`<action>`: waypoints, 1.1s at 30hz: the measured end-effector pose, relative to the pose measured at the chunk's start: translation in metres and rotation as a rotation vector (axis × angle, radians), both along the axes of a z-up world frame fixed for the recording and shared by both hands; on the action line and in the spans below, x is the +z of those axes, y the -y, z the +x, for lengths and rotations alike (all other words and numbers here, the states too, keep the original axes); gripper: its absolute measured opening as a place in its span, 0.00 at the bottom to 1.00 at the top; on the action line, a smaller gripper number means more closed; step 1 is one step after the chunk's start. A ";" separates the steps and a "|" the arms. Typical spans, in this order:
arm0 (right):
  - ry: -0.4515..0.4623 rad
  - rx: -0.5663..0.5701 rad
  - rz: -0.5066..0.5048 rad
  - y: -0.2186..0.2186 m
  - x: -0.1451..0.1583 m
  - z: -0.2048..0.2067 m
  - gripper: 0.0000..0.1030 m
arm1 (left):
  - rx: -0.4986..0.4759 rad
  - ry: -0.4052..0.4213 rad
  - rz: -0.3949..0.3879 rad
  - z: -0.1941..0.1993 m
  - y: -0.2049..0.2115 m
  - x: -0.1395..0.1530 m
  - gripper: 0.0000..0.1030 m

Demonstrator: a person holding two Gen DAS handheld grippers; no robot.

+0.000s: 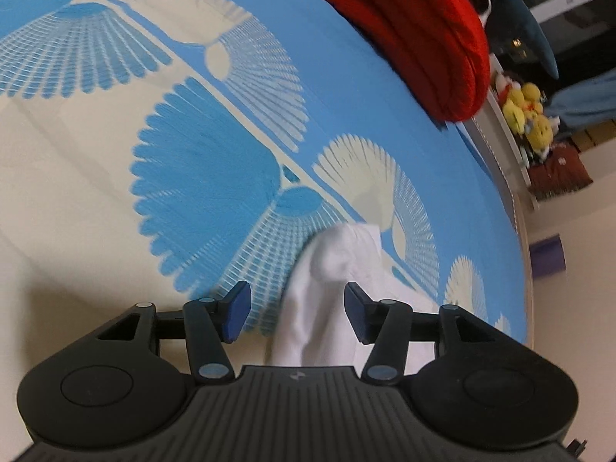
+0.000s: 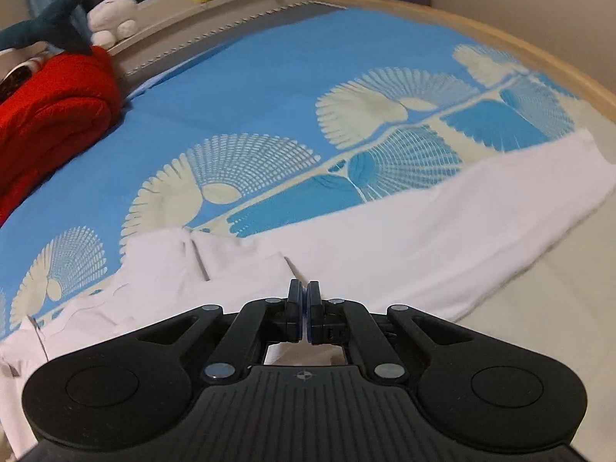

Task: Fold small clothes

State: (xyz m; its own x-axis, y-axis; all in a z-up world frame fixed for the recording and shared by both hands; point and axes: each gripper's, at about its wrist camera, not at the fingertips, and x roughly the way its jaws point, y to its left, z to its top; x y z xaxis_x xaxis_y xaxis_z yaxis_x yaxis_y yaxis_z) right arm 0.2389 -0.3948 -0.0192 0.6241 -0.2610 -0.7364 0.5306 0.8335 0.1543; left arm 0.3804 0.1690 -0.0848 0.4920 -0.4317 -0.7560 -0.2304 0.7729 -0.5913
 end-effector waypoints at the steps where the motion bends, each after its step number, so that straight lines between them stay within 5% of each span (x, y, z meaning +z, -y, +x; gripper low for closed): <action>1: 0.008 0.010 0.004 -0.001 0.001 0.000 0.01 | -0.010 0.002 -0.001 0.000 0.004 -0.001 0.56; 8: 0.002 0.021 0.037 -0.003 0.002 -0.003 0.01 | -0.103 0.054 0.003 0.003 0.040 -0.001 0.55; 9: 0.003 0.022 0.039 -0.002 0.002 -0.004 0.01 | -0.125 0.059 0.017 0.002 0.046 -0.001 0.46; 10: 0.004 0.027 0.041 -0.002 0.002 -0.004 0.01 | -0.156 0.069 0.038 0.002 0.051 -0.001 0.07; 12: 0.017 0.037 0.051 -0.004 0.004 -0.004 0.01 | -0.193 0.112 0.161 0.002 0.053 0.009 0.04; 14: 0.060 0.079 0.091 -0.008 0.007 -0.004 0.01 | -0.146 0.174 0.267 0.002 0.035 0.024 0.04; 18: 0.084 0.222 0.134 -0.026 0.009 0.004 0.01 | -0.038 0.157 0.293 0.002 -0.004 0.031 0.07; 22: 0.031 0.234 0.110 -0.031 -0.002 0.013 0.01 | -0.093 0.163 0.317 -0.004 -0.001 0.040 0.25; 26: 0.049 0.254 0.078 -0.033 -0.002 0.015 0.01 | -0.223 0.183 0.240 -0.016 0.011 0.045 0.25; 29: 0.155 0.312 0.111 -0.037 0.010 0.009 0.01 | -0.398 0.113 0.218 -0.026 0.028 0.024 0.25; 31: 0.192 0.384 0.112 -0.041 0.018 0.007 0.01 | -0.526 0.031 0.337 -0.035 0.041 0.000 0.25; 33: 0.026 0.388 0.068 -0.043 0.007 0.014 0.01 | -0.587 -0.003 0.503 -0.044 0.044 -0.016 0.15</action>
